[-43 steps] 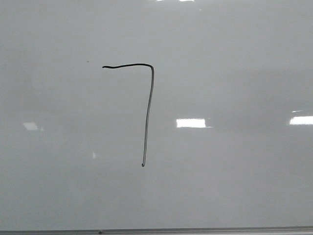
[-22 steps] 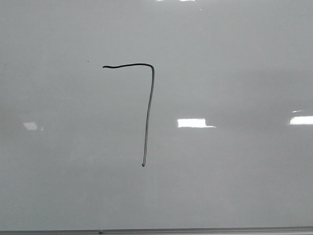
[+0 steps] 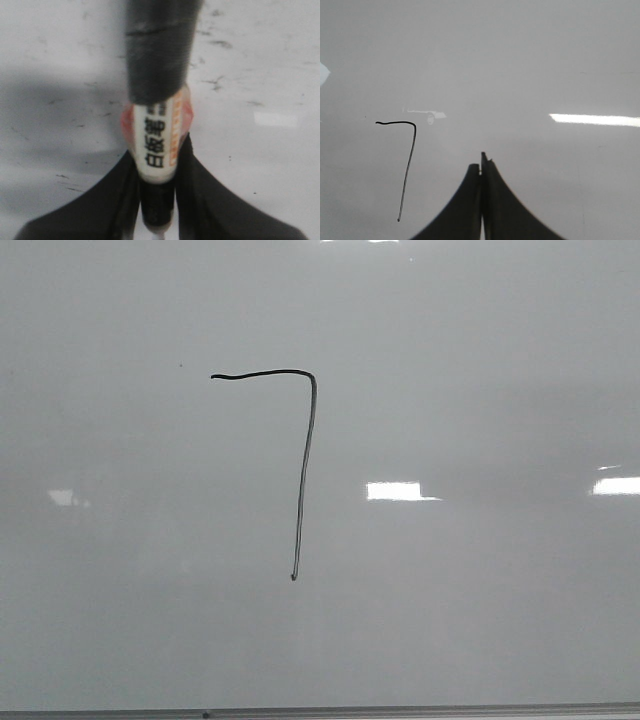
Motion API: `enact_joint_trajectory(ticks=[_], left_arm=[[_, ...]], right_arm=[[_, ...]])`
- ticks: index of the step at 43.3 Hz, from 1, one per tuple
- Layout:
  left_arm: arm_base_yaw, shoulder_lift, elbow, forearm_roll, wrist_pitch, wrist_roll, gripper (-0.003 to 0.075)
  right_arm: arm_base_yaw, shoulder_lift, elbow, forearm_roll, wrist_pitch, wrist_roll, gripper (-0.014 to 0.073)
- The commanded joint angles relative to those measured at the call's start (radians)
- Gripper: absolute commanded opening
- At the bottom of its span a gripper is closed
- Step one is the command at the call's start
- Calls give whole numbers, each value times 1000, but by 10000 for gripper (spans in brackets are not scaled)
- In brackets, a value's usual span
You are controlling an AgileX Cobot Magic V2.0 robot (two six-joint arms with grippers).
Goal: Write number 7 on whiteboard
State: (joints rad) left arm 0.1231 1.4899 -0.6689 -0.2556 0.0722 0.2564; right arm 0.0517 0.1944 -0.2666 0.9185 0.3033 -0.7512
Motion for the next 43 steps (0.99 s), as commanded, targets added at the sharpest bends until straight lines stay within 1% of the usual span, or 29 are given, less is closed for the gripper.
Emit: enact_joint_trajectory(ticks=[1,6,9,14,16,18,21,26,32,36,40,41,43], left_arm=[[-8,-25,-31,-11,-60,-7,248],[-8,-25,-31,-11,-72,-7,291],[-8,-25,-31,-11,-72,-7,343],[-8,-31,-31,-11,-53,-7,461],[-8,-47,-31,-11,-37,-7,493],[-8,-74,-31,-11,-18,-7,501],[-8,-119,-31,-7,4,-7,491],[-8,-255,-8,-5,24,-6,442],[-8,-483,76,-5,22,0,336],[-8,-640,126,-7,15,0,255],[-8,-788,170,-7,15,0,143],[-8,-807,177,-7,15,0,126],[-8,-878,205,-7,15,0,61]], right_arm=[[-5,7,-26,24,-41,-3,-70],[-5,7,-26,24,-41,-3,-70],[-5,7,-26,24,-41,-3,-70],[-5,7,-26,24,-41,-3,-70],[-5,7,-26,24,-41,-3,-70],[-5,7,-26,24,-43,-3,-70],[-5,7,-26,24,-49,-3,-70],[-5,7,-26,24,-53,-3,-70],[-5,7,-26,24,-54,-3,-70],[-5,7,-26,24,-54,-3,-70],[-5,7,-26,24,-54,-3,-70],[-5,7,-26,24,-52,-3,-70],[-5,7,-26,24,-52,-3,-70]])
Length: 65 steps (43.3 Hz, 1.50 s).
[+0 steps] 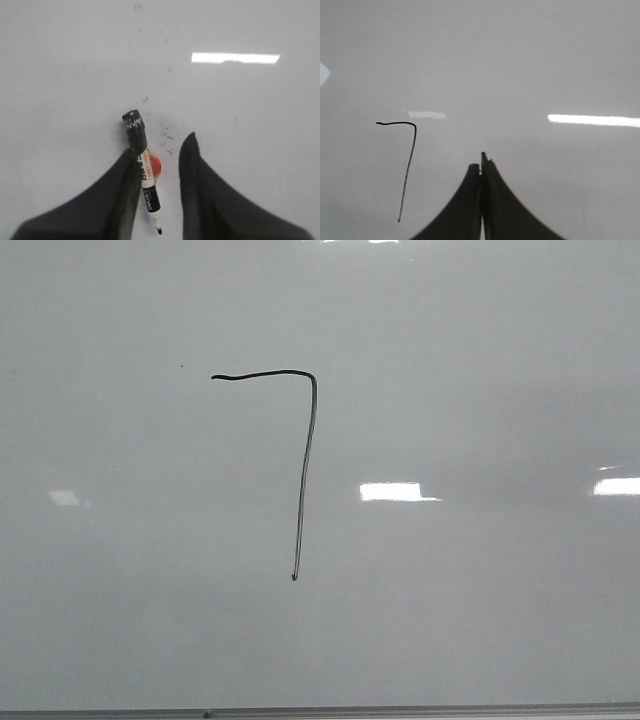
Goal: Write number 7 on whiteboard
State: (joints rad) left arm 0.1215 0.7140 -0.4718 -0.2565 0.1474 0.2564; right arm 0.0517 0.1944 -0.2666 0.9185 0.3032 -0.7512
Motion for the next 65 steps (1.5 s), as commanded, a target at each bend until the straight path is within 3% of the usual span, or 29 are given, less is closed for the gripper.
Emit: enact_joint_trajectory(ticks=[1,4,14,55,65], left_arm=[[-7,-118,14,-6,-60,0,45],[-7,-186,43,-6,-60,0,-20],[-7,-290,96,-6,-60,0,-20],[-7,-290,96,-4,-68,1,-20],[-22,-320,127,171,-167,0,-20]], right_arm=[[-5,7,-26,24,-52,-3,-70],[-5,7,-26,24,-52,-3,-70],[-5,7,-26,24,-51,-3,-70],[-5,7,-26,24,-50,-3,-70],[-5,7,-26,24,-50,-3,-70]])
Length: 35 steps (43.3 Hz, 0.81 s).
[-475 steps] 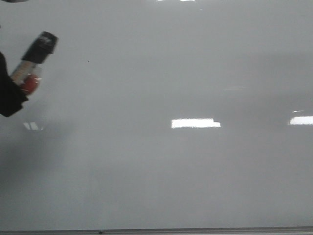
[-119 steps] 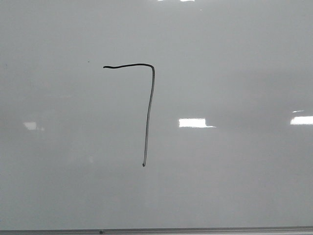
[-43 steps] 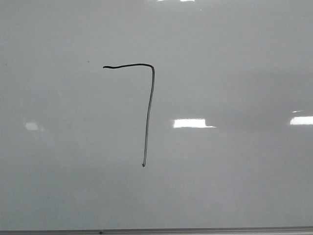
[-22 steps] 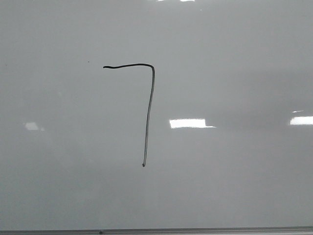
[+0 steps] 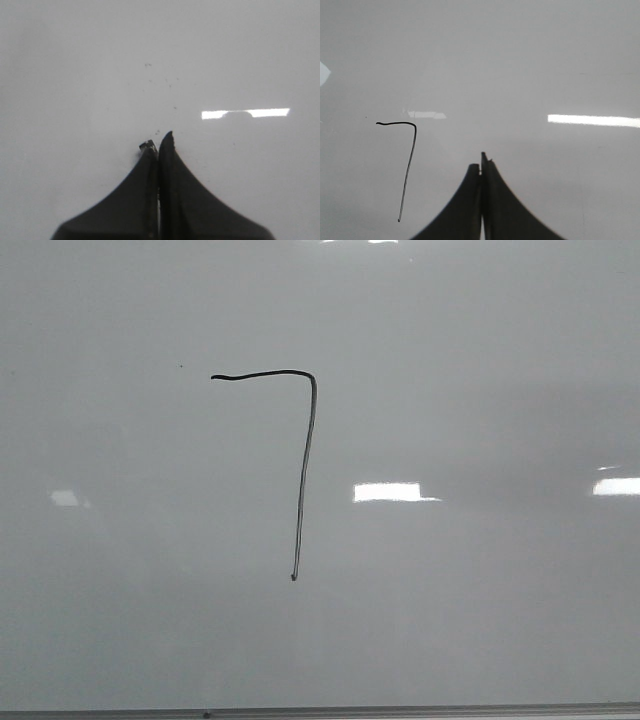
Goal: Write number 7 on whiteboard
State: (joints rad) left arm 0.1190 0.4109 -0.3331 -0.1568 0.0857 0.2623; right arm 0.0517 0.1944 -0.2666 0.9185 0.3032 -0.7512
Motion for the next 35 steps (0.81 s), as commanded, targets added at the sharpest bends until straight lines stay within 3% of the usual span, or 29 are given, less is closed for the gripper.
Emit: enact_joint_trajectory(ticks=[1,7,12,16,24,33,35], left_arm=[[-28,-25,-8,81,-105,-10,-20],[-99,-106,43,101,-112,-14,-20],[-132,-185,114,129,-107,-94,-20],[-130,-273,182,163,-62,-173,-20],[-99,-405,251,147,69,-196,-20],[-83,-432,347,115,30,-196,-20],[-80,-432,341,103,75,-196,-20]], right_arm=[[-5,7,-26,24,-50,-3,-70],[-5,7,-26,24,-50,-3,-70],[-5,7,-26,24,-49,-3,-70],[-5,7,-26,24,-49,-3,-70],[-5,7,-26,24,-49,-3,-70],[-5,7,-26,24,-47,-3,-70],[-5,7,-26,24,-45,-3,-70]])
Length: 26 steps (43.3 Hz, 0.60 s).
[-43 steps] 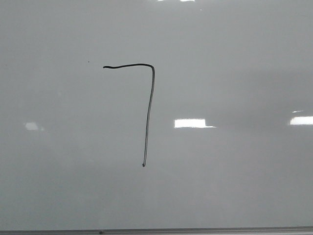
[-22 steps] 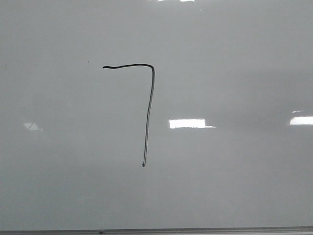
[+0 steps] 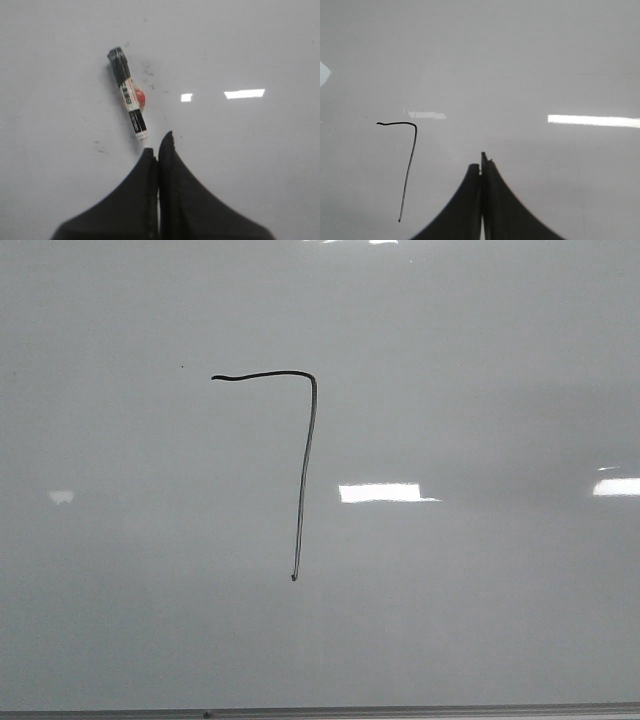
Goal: Write number 7 on whiteboard
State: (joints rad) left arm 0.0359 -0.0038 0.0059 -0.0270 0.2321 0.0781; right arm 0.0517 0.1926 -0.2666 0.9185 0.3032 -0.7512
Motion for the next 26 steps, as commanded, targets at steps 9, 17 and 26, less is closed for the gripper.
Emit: enact_joint_trajectory(ticks=[9,17,26], left_arm=[[3,-17,4,-27,-72,-12,-20],[3,-17,4,-27,-72,-12,-20],[3,-17,4,-27,-72,-12,-20]], right_arm=[[-5,9,-26,24,-43,-3,-70],[-5,9,-26,24,-43,-3,-70],[-5,9,-26,24,-43,-3,-70]])
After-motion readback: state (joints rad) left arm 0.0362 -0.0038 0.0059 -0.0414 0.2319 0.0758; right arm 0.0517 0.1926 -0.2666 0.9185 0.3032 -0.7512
